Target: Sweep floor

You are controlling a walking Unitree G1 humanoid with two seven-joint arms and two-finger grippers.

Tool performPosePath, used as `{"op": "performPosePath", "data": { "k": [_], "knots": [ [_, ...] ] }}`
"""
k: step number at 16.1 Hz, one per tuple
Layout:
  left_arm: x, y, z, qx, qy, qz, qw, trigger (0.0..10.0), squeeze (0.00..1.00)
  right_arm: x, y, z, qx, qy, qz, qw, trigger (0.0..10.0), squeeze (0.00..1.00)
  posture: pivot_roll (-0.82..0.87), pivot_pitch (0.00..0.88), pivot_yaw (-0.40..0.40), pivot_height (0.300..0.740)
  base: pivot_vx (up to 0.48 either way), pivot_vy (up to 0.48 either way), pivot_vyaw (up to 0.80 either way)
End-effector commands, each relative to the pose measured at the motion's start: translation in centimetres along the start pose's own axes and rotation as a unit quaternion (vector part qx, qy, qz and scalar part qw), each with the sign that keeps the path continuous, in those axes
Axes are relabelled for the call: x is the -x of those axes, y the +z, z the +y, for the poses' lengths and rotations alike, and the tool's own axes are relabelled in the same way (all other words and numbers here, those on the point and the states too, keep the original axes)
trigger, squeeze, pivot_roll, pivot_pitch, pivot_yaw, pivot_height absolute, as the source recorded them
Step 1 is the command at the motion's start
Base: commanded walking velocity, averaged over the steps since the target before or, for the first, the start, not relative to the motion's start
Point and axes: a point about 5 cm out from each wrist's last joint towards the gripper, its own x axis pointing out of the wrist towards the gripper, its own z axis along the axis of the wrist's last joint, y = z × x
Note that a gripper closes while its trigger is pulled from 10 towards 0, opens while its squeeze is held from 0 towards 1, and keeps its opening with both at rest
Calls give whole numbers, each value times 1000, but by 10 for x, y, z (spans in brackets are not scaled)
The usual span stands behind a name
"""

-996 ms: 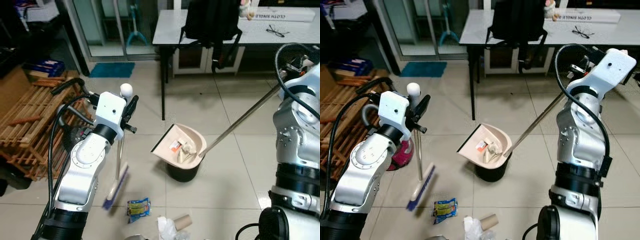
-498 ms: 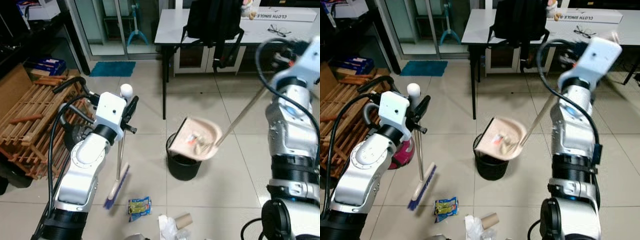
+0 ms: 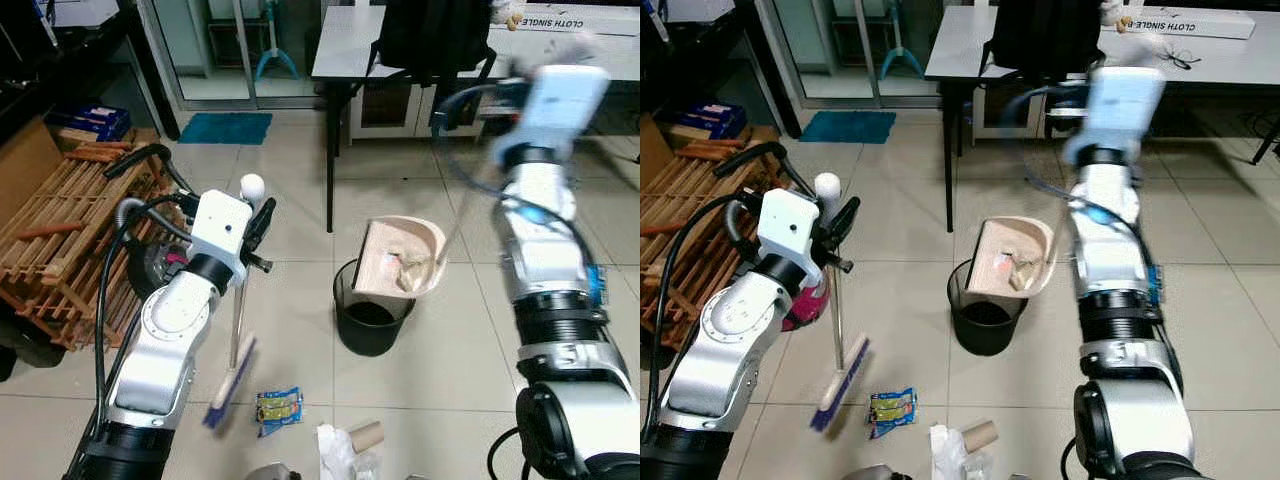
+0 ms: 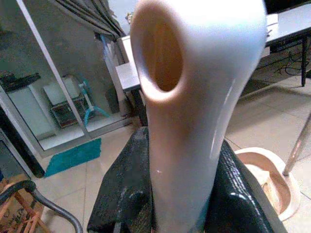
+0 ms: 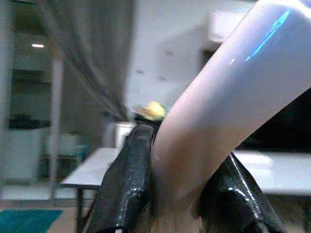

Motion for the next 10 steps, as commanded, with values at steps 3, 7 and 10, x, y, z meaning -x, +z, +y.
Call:
{"op": "performPosePath", "data": {
  "k": [3,7,10],
  "knots": [
    [2,7,1,-20,0,-15,1000,10000,0,13,27,32,37,80,-111,990,10000,0,7,43,47,740,0,0,0],
    [-1,8,-1,-23,-7,-16,1000,10000,0,39,29,63,75,166,-147,972,10000,0,4,38,52,740,0,0,0],
    [-2,8,-1,-25,-12,-17,999,10000,0,58,30,85,130,260,-173,941,10000,0,1,34,55,740,0,0,0]
  ]
}}
